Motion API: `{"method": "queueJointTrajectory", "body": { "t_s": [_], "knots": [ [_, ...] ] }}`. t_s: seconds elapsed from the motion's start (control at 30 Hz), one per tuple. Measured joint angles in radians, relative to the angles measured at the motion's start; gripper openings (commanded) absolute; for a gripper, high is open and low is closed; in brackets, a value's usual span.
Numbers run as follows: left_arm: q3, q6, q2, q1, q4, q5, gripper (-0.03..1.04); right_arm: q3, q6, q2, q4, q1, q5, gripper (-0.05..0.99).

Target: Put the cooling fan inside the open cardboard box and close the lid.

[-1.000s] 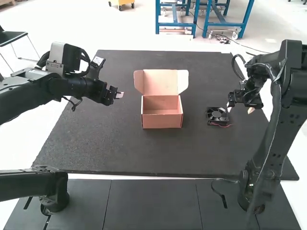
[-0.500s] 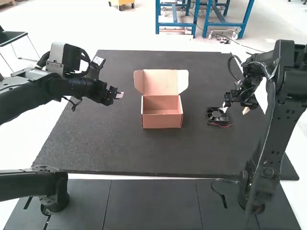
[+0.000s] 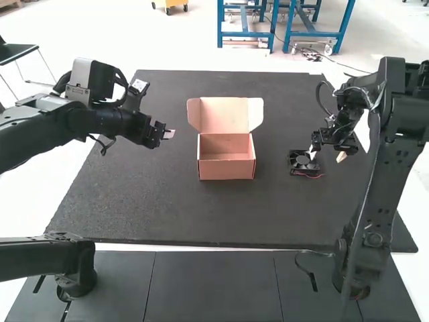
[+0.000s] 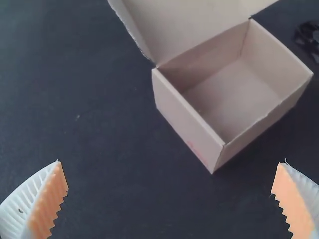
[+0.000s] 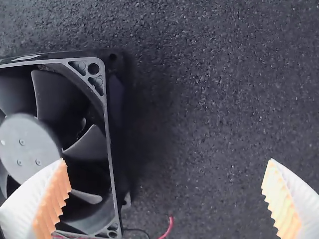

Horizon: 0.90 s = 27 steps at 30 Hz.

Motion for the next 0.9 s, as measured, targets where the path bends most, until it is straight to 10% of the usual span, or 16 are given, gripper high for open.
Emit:
{"method": "queueJointTrajectory", "body": {
  "t_s": [0.7,0.9],
  "knots": [
    [0.018,0.000,0.000,-0.024,-0.002,0.003,0.97,0.037,0.008,0.061,-0.018,0.000,0.045,0.85],
    [0.018,0.000,0.000,-0.024,-0.002,0.003,0.97,0.056,0.012,0.075,-0.023,0.000,0.047,0.64]
  ]
}}
